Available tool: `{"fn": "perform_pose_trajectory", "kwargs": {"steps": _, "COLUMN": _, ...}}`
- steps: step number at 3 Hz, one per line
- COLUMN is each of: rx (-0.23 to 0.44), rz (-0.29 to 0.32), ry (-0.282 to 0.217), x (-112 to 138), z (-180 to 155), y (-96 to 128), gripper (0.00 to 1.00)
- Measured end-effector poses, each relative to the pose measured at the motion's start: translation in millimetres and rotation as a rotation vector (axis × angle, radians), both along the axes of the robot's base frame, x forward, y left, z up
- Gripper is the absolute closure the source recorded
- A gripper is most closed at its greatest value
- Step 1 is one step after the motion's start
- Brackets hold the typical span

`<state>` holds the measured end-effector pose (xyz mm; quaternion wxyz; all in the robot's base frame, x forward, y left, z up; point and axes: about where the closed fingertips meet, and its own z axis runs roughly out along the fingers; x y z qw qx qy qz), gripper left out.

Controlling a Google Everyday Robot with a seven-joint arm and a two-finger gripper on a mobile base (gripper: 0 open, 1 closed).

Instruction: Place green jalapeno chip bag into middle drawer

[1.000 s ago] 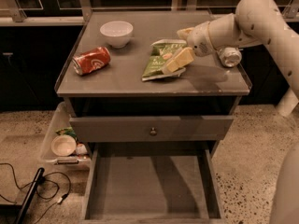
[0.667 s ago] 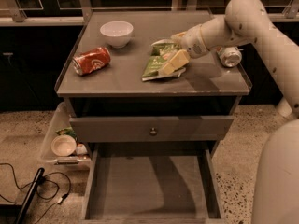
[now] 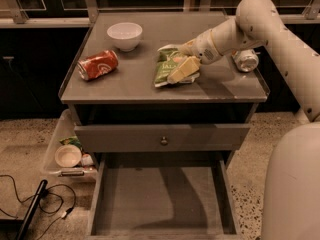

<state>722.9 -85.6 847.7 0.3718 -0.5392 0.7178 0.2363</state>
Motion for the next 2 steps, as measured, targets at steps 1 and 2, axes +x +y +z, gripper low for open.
{"fn": "perform_pose_trajectory", "kwargs": {"steps": 1, "rx": 0.000, "rz": 0.000, "ry": 0.000, "x": 0.0, "z": 0.0, "y": 0.0, "gripper": 0.42}}
{"fn": "perform_pose_trajectory", "kwargs": {"steps": 2, "rx": 0.000, "rz": 0.000, "ry": 0.000, "x": 0.0, "z": 0.0, "y": 0.1, "gripper": 0.65}}
